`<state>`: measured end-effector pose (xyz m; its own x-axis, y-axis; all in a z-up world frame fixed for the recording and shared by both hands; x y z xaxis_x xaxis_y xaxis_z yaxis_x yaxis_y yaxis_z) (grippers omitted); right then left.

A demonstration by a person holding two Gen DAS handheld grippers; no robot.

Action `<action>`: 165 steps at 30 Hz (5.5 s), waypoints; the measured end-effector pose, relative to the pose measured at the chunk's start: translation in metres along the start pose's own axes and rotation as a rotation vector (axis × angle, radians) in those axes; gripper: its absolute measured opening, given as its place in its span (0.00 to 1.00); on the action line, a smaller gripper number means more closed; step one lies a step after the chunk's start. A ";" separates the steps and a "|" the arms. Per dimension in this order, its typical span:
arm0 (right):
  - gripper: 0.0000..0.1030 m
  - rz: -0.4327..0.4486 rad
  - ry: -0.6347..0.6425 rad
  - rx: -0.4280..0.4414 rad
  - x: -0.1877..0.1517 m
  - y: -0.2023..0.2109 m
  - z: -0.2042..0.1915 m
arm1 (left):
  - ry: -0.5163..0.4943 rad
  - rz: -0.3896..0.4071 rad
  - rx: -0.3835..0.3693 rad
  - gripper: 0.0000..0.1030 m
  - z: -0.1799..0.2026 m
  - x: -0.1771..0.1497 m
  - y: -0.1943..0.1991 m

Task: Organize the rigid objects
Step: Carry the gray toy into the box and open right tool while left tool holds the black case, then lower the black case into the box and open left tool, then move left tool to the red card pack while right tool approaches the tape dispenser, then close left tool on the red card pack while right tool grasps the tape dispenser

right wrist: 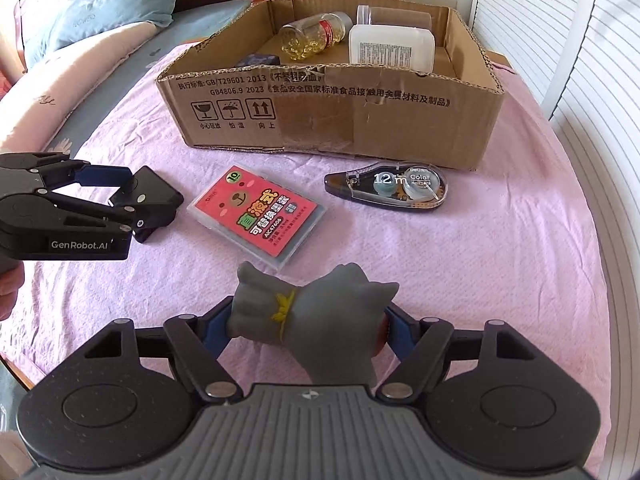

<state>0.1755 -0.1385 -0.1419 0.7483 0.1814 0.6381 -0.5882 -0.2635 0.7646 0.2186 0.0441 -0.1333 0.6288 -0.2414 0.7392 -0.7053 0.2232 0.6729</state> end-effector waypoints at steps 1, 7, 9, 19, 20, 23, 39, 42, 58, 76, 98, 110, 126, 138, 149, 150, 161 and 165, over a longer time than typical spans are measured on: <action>0.77 0.003 0.007 0.003 0.001 0.001 0.000 | -0.006 -0.003 0.002 0.67 0.000 0.000 0.000; 0.77 0.039 0.043 0.031 0.016 0.010 0.001 | -0.019 -0.034 -0.016 0.67 0.000 0.000 0.005; 0.77 0.055 0.053 0.036 0.022 0.015 0.002 | -0.024 -0.034 -0.015 0.67 -0.001 0.002 0.008; 0.77 0.190 0.093 0.050 0.082 0.036 0.011 | -0.038 -0.019 -0.032 0.67 -0.004 0.021 0.025; 0.77 0.207 0.100 0.051 0.090 0.037 0.012 | -0.039 -0.016 -0.036 0.67 -0.003 0.023 0.027; 0.77 0.254 0.112 0.052 0.116 0.034 0.015 | -0.043 -0.005 -0.037 0.67 -0.003 0.031 0.031; 1.00 0.280 0.111 0.063 0.175 -0.030 0.023 | -0.037 0.025 0.006 0.67 -0.014 0.059 0.038; 1.00 0.265 0.096 0.046 0.163 -0.026 0.028 | -0.038 0.031 0.003 0.67 -0.014 0.066 0.038; 1.00 0.262 -0.027 -0.006 0.115 0.020 0.041 | -0.091 0.117 -0.010 0.67 0.001 0.156 0.007; 1.00 0.258 -0.112 -0.058 0.092 0.033 0.078 | 0.018 0.072 0.100 0.94 -0.025 0.173 -0.064; 1.00 0.292 -0.093 -0.076 0.069 0.067 0.071 | 0.030 0.062 0.121 0.97 0.006 0.115 0.046; 1.00 0.244 -0.094 -0.095 0.027 0.053 0.096 | 0.094 0.049 0.062 0.97 0.071 0.052 0.034; 1.00 0.231 -0.146 -0.091 0.017 0.049 0.111 | 0.094 0.013 0.064 0.98 0.096 0.009 -0.017; 1.00 0.150 -0.090 -0.104 0.012 0.025 0.102 | 0.130 0.046 0.079 0.87 0.083 0.018 -0.024; 1.00 0.110 0.062 -0.069 0.020 -0.022 0.061 | 0.284 0.034 0.250 0.88 0.021 0.008 -0.018; 1.00 0.112 0.072 -0.075 0.023 -0.028 0.058 | 0.282 0.037 0.252 0.88 0.021 0.006 -0.017; 1.00 0.200 0.074 -0.078 0.041 -0.051 0.055 | 0.270 0.047 0.237 0.99 0.022 0.000 -0.016; 1.00 0.210 0.084 -0.067 0.045 -0.054 0.052 | 0.265 0.048 0.231 0.99 0.022 0.000 -0.015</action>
<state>0.2572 -0.1653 -0.1592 0.5806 0.2078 0.7873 -0.7496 -0.2411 0.6164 0.2221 0.0203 -0.1444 0.6351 0.0241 0.7720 -0.7723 0.0010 0.6353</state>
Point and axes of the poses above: each gripper's, at about its wrist camera, not at the fingertips, and y roughly against the way its jaws point, z to its right, x to its top, the point moved 10 cm from there along -y, roughly the way its jaws point, and after that the axes turned 10 degrees about z, right-handed, at the moved point
